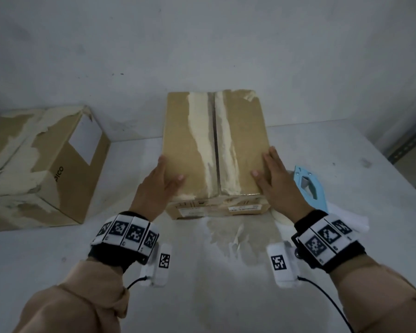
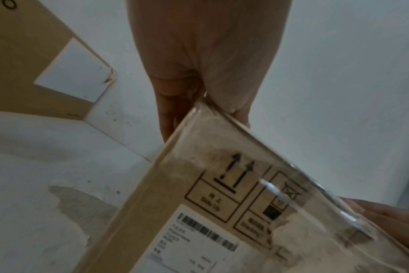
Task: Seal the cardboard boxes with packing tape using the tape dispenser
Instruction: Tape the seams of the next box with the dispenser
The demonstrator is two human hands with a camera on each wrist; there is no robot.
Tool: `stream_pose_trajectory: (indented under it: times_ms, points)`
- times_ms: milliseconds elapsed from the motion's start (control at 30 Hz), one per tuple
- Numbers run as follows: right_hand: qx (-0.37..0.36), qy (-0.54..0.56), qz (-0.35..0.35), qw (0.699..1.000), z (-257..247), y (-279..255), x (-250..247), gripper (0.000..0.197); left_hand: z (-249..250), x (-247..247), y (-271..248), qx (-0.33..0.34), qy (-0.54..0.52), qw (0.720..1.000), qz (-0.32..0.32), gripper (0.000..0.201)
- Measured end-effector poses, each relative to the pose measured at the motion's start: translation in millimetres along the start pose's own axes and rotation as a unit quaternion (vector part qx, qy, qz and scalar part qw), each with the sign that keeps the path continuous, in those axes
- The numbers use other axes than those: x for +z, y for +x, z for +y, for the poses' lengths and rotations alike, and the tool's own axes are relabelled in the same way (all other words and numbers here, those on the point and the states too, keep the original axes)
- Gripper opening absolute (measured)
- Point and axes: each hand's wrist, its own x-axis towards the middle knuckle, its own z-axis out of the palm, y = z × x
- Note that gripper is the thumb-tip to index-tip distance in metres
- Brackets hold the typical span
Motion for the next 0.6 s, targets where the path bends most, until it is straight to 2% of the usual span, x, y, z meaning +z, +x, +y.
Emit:
stream_pose_trajectory:
  times_ms: [100, 200, 267, 367, 500, 600]
  points:
    - [0.021, 0.013, -0.019, 1.0, 5.5, -13.5, -9.7, 0.066, 15.0, 7.2, -22.7, -0.038, -0.008, 0.999, -0.013, 0.076]
    - [0.049, -0.001, -0.085, 0.995, 5.7, -35.8, -17.7, 0.101, 39.3, 21.4, -47.7, -0.07, -0.004, 0.997, -0.02, 0.093]
    - [0.042, -0.02, -0.095, 0.994, 6.4, -46.4, -20.1, 0.114, 48.8, 29.2, -59.0, -0.093, -0.01, 0.996, -0.007, 0.104]
    - [0.034, 0.002, -0.1, 0.994, 10.8, -51.0, -23.6, 0.108, 50.2, 31.8, -65.7, -0.122, -0.029, 0.992, -0.007, 0.109]
    - [0.023, 0.076, -0.116, 0.99, 19.1, -54.0, -29.7, 0.097, 48.9, 30.0, -73.1, -0.125, -0.022, 0.992, -0.018, 0.106]
    - [0.007, 0.09, -0.146, 0.985, 27.6, -52.4, -35.5, 0.092, 47.9, 31.0, -77.2, -0.134, -0.017, 0.991, -0.018, 0.109]
